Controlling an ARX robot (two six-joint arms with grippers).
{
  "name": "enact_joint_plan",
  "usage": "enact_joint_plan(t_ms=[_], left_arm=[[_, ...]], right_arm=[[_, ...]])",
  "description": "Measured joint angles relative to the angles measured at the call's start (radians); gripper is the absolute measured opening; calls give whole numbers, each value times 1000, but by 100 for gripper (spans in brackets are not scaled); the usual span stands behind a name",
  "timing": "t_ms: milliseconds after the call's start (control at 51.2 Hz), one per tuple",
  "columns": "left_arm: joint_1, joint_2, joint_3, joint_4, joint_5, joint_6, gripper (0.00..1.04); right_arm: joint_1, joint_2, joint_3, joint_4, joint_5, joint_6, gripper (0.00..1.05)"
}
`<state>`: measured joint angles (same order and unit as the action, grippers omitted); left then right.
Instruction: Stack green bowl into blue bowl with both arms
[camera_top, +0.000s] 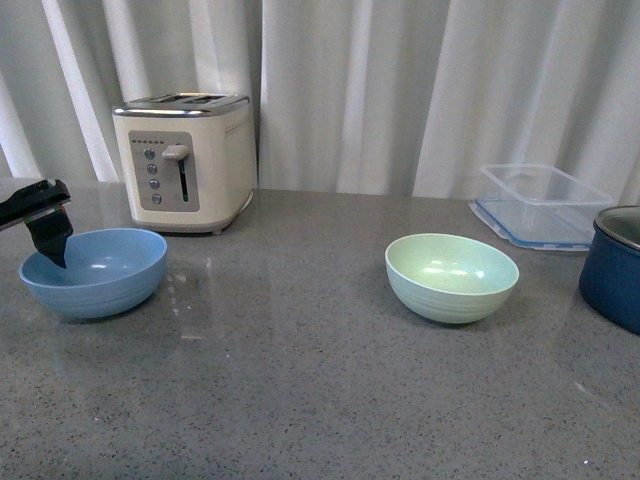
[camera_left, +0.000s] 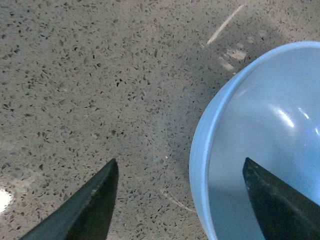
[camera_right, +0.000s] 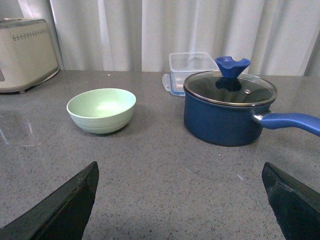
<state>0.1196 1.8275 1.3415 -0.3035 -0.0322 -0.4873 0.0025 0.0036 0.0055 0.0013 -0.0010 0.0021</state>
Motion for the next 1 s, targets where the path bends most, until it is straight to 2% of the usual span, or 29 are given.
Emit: enact_joint_plan(t_ms=[351, 566, 859, 996], left_arm=[[-13, 19, 21, -23, -2, 13, 4], [-66, -74, 35, -48, 1, 11, 4], [-282, -56, 193, -78, -30, 2, 4], [-339, 0, 230, -79, -44, -14, 4]], right_arm=[[0, 0, 0, 0, 0, 0, 95], [0, 0, 0, 0, 0, 0, 95], [0, 0, 0, 0, 0, 0, 95], [0, 0, 0, 0, 0, 0, 95]])
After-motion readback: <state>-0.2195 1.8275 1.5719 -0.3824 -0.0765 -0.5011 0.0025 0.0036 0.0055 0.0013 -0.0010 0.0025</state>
